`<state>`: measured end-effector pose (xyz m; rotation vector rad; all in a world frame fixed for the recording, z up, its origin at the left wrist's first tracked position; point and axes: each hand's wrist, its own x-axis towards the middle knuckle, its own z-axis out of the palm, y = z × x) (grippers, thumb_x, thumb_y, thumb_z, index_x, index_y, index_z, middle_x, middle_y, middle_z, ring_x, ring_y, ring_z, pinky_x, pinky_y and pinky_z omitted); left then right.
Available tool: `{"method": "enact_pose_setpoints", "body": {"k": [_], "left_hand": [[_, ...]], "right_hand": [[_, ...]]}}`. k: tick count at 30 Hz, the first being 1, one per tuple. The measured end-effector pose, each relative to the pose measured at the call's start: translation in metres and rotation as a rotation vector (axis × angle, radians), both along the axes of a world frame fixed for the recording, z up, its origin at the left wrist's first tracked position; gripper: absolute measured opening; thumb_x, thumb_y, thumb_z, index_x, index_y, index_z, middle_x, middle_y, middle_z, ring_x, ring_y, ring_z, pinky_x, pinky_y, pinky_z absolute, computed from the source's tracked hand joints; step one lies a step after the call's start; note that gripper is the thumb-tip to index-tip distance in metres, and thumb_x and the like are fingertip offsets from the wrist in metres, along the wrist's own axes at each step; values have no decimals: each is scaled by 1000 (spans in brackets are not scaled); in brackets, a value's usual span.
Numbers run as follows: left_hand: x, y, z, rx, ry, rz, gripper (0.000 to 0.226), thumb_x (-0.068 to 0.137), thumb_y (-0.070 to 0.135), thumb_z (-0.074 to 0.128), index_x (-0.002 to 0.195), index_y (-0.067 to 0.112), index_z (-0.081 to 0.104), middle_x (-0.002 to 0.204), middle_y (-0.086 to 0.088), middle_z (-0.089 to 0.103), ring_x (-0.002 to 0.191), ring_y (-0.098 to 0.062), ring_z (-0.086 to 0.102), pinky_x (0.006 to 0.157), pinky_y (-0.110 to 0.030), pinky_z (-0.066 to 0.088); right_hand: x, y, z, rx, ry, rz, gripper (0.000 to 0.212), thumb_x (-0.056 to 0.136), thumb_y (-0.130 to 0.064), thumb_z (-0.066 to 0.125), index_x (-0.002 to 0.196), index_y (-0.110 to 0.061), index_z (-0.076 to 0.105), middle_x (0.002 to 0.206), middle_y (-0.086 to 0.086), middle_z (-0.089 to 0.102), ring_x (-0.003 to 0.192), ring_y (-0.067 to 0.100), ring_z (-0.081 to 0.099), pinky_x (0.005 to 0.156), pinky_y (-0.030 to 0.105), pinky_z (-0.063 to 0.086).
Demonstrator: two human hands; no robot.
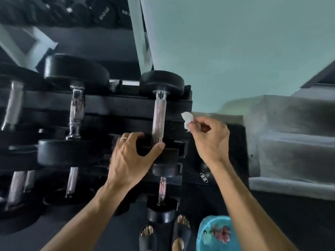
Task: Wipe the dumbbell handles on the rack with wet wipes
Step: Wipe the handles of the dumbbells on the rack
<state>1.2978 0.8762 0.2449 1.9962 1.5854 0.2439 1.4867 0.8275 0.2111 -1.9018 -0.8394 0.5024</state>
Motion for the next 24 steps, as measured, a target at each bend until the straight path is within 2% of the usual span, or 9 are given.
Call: {"method": "enact_pose_setpoints", "body": {"k": [2, 5, 9, 13, 17, 19, 21, 24], "left_hand": [[0, -1, -7, -54, 1, 64, 87, 67, 81, 50, 126, 19, 61, 123, 3, 61, 118, -16, 56, 89, -23, 38], [0, 0, -11, -34, -3, 121, 85, 65, 83, 52, 120, 19, 67, 115, 5, 65, 111, -13, 58, 88, -22, 40], [-1, 2, -12, -24, -72, 131, 85, 60, 83, 54, 113, 19, 71, 109, 8, 67, 103, -6, 57, 88, -20, 41], [-1, 3, -15, -6, -138, 139, 83, 58, 83, 55, 107, 19, 73, 105, 10, 67, 100, -4, 58, 88, -19, 43], [-5, 5, -18, -18, -162, 116, 85, 56, 84, 55, 109, 19, 74, 109, 9, 68, 100, 0, 56, 84, -8, 38], [-6, 6, -19, -23, -177, 103, 85, 56, 84, 56, 109, 19, 74, 110, 8, 68, 103, -3, 58, 82, -6, 36], [-6, 7, -21, -25, -191, 97, 84, 56, 83, 57, 109, 19, 74, 111, 9, 67, 106, -5, 60, 84, -9, 38], [-6, 7, -24, -5, -211, 105, 83, 57, 82, 58, 107, 18, 74, 110, 8, 68, 105, -7, 61, 88, -16, 43]], "right_hand": [[1, 23, -3, 32, -41, 35, 10, 90, -16, 70, 98, -19, 76, 85, -10, 73, 80, 6, 67, 76, 24, 55], [-4, 55, -5, 113, -107, 84, 13, 92, -18, 69, 104, -17, 74, 82, -5, 73, 72, 8, 65, 69, 21, 53], [-11, 81, -6, 172, -122, 171, 14, 94, -18, 66, 88, -10, 75, 70, 0, 70, 64, 14, 61, 56, 20, 49], [-13, 74, -12, 131, -77, 235, 10, 92, -14, 69, 97, -10, 77, 83, -5, 72, 70, 1, 65, 65, 11, 51], [-23, 40, -13, 30, -126, 370, 13, 90, -13, 72, 101, -10, 77, 87, -4, 74, 73, 4, 69, 69, 22, 58], [-23, 45, -6, 59, -84, 344, 13, 90, -14, 72, 102, -12, 77, 83, -11, 72, 73, 3, 68, 68, 21, 58], [-18, 69, 0, 116, -62, 224, 10, 92, -19, 71, 98, -15, 78, 77, -16, 69, 70, 0, 66, 63, 15, 53], [-16, 93, 0, 135, -103, 125, 12, 93, -23, 69, 94, -15, 78, 75, -15, 68, 66, -3, 62, 62, 11, 47]]}}
